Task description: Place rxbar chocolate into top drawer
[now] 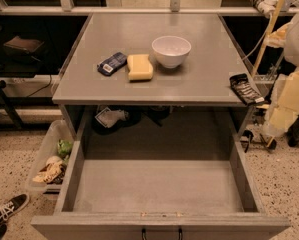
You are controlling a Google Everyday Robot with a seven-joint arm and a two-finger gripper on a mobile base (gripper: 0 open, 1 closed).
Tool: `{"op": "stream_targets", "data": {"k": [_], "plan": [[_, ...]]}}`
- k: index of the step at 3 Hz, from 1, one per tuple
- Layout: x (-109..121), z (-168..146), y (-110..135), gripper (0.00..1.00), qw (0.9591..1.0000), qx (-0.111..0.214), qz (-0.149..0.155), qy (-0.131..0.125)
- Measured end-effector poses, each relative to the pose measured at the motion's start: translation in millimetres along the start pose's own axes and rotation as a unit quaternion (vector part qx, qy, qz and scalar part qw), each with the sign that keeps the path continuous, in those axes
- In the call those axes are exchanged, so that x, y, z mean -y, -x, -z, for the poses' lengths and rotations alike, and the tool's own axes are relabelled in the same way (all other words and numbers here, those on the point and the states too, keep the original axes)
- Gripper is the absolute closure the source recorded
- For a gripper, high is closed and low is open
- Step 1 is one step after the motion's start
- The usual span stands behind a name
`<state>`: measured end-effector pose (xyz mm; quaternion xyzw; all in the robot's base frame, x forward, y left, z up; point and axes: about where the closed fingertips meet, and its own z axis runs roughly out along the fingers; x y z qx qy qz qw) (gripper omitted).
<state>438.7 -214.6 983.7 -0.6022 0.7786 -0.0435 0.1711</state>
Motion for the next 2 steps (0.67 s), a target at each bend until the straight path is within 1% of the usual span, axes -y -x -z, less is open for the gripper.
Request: {"op": "stream_targets", "data": {"k": [1, 2], "plan": [[0.0, 0.0, 0.0, 0.00, 1.0000, 0.000, 0.000, 0.000], [12.9, 1.1, -2.4, 0.00, 0.9999, 0.009, 0.005, -0.009]]}}
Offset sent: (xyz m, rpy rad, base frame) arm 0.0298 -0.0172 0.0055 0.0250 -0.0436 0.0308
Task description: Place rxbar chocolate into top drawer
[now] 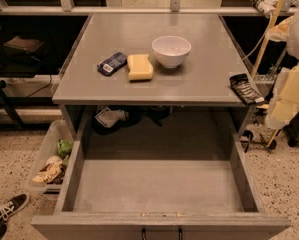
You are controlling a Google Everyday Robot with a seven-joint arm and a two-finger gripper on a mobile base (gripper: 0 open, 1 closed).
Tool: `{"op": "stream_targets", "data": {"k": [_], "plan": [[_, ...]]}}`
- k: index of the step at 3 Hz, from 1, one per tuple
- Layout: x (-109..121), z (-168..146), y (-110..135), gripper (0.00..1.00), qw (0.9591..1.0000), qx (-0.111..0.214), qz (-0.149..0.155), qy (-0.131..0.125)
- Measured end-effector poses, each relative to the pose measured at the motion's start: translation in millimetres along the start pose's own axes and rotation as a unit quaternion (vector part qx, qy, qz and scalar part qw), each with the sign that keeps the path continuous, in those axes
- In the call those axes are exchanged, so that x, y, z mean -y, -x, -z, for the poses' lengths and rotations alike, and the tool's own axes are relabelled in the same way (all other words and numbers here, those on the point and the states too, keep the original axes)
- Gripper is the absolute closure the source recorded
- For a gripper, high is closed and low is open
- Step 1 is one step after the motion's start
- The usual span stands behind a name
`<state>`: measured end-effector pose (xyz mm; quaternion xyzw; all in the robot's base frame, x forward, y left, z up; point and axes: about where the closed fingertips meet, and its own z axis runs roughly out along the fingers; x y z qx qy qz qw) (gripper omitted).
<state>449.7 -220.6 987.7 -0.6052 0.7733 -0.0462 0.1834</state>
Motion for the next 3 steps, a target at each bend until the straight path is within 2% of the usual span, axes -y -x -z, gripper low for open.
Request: {"op": "stream_targets", "data": {"k": [2, 3], "plan": [[81.5, -4.8, -27.2, 0.00, 0.9993, 0.003, 0.007, -0.037], [99.2, -27.3, -52.3, 0.00, 0.9997, 0.004, -0.001, -0.025]]}}
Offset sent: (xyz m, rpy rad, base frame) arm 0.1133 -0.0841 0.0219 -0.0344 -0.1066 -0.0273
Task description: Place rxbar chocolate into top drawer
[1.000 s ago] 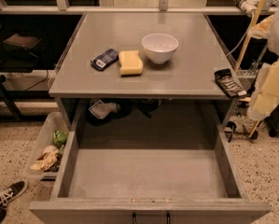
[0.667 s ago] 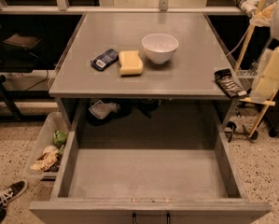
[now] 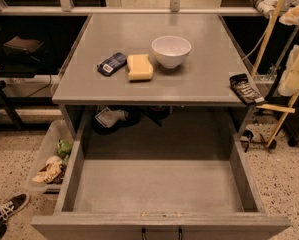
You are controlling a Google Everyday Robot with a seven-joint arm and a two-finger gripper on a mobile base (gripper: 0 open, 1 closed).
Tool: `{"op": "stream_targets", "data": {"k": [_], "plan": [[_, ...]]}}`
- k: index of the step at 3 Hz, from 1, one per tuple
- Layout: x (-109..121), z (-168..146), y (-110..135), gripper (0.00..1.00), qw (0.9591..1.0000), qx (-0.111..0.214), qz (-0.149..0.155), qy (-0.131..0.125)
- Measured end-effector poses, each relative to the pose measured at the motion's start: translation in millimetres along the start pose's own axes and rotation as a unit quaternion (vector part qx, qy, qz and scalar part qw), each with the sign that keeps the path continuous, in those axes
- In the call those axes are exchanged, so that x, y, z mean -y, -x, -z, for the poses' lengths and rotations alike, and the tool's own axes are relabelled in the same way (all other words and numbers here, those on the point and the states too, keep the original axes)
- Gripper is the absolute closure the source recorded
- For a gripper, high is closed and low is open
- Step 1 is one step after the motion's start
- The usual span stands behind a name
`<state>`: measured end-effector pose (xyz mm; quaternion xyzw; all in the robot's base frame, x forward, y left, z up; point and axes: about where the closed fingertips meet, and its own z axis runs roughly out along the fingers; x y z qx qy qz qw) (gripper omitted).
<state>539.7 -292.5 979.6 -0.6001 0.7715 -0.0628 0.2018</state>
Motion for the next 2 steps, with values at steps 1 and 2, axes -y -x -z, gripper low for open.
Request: {"op": "stream_targets", "data": {"k": [1, 2], "plan": [[-3.4, -40.1, -26.5, 0.00, 0.9993, 0.007, -0.003, 0.037], [-11.0, -84.2, -37.4, 0.00, 0.9964, 0.013, 0.007, 0.084]]}}
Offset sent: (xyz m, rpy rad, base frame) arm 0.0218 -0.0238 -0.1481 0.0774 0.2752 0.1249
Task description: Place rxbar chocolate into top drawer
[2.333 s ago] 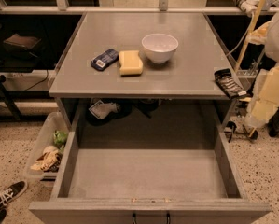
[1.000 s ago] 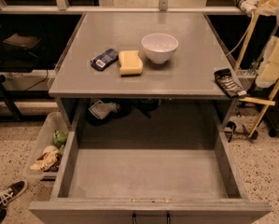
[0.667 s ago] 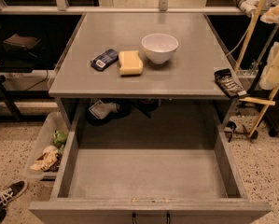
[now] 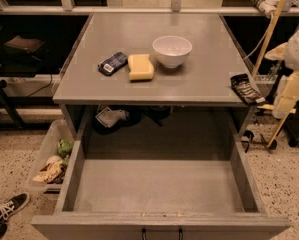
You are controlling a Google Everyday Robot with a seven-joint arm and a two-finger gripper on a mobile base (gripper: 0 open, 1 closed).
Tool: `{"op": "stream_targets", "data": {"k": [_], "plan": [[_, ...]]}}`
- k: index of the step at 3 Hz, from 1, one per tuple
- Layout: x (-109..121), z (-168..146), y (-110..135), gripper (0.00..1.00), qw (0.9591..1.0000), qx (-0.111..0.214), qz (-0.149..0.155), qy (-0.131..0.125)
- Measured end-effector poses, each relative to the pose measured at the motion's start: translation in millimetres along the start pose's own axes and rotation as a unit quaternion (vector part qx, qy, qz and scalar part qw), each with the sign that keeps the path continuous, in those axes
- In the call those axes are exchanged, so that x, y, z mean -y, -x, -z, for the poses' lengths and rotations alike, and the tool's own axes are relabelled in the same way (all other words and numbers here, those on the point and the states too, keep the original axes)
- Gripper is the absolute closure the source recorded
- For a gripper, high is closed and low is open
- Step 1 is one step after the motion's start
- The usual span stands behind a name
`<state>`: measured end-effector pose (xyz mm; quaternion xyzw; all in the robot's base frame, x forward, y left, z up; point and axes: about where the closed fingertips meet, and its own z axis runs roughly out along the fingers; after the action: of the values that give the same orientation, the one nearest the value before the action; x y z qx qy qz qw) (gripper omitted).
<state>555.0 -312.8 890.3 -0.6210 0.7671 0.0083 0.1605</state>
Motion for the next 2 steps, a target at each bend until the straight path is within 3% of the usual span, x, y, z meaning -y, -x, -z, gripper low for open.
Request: {"op": "stream_targets", "data": {"k": [1, 2], "plan": [[12.5, -44.2, 12.8, 0.00, 0.9987, 0.003, 0.032, 0.039], [12.5, -44.3, 12.8, 0.00, 0.9987, 0.003, 0.032, 0.039]]}}
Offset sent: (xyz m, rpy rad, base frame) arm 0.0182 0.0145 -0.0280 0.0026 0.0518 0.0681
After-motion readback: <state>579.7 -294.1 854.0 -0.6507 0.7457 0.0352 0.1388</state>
